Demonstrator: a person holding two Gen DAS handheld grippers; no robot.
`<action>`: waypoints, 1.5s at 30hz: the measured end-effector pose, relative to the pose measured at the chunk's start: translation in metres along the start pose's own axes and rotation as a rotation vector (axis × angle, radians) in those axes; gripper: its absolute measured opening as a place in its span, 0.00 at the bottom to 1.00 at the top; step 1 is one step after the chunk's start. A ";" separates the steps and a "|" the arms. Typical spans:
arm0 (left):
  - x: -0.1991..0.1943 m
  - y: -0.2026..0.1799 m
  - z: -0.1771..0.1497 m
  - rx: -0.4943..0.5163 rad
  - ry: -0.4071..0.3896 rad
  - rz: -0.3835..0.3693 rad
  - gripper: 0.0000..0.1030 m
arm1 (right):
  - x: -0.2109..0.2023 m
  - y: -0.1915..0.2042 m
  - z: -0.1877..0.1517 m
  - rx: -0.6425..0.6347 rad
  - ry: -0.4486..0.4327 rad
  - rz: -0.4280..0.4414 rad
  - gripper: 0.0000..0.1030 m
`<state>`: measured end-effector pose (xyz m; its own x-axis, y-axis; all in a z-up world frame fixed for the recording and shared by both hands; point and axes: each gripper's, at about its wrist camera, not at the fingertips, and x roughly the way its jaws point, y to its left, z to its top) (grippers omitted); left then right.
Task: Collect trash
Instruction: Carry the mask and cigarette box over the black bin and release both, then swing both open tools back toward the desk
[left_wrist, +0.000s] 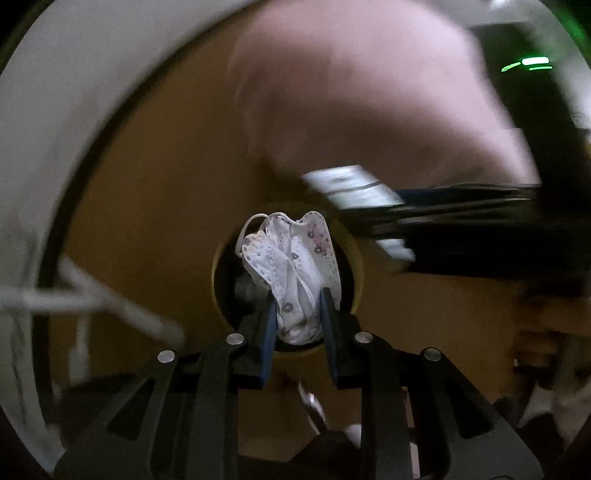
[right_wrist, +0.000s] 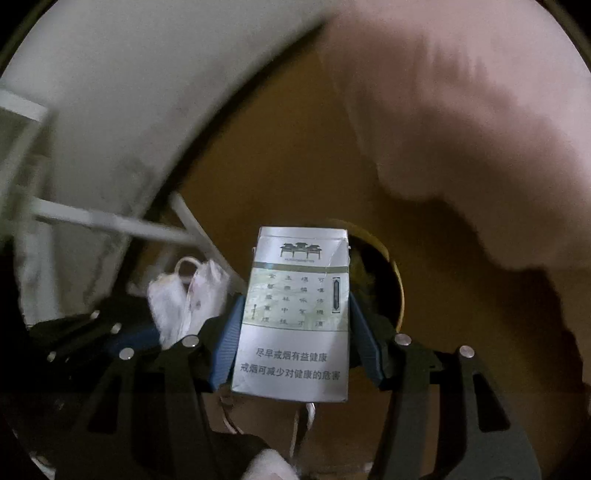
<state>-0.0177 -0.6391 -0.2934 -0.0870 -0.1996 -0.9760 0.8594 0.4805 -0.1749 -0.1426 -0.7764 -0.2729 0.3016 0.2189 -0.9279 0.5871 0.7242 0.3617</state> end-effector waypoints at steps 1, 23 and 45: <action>0.024 0.007 0.000 -0.024 0.052 -0.001 0.21 | 0.019 -0.005 0.000 0.013 0.047 0.000 0.54; 0.062 0.020 0.013 -0.113 0.073 0.014 0.91 | 0.024 -0.055 0.012 0.156 0.024 -0.055 0.91; -0.362 0.132 -0.184 -0.478 -0.870 0.762 0.93 | -0.204 0.368 -0.040 -0.526 -0.944 -0.053 0.93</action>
<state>0.0342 -0.3465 0.0128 0.8695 -0.1445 -0.4723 0.2601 0.9468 0.1893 -0.0182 -0.5288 0.0463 0.8743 -0.2506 -0.4157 0.2887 0.9569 0.0303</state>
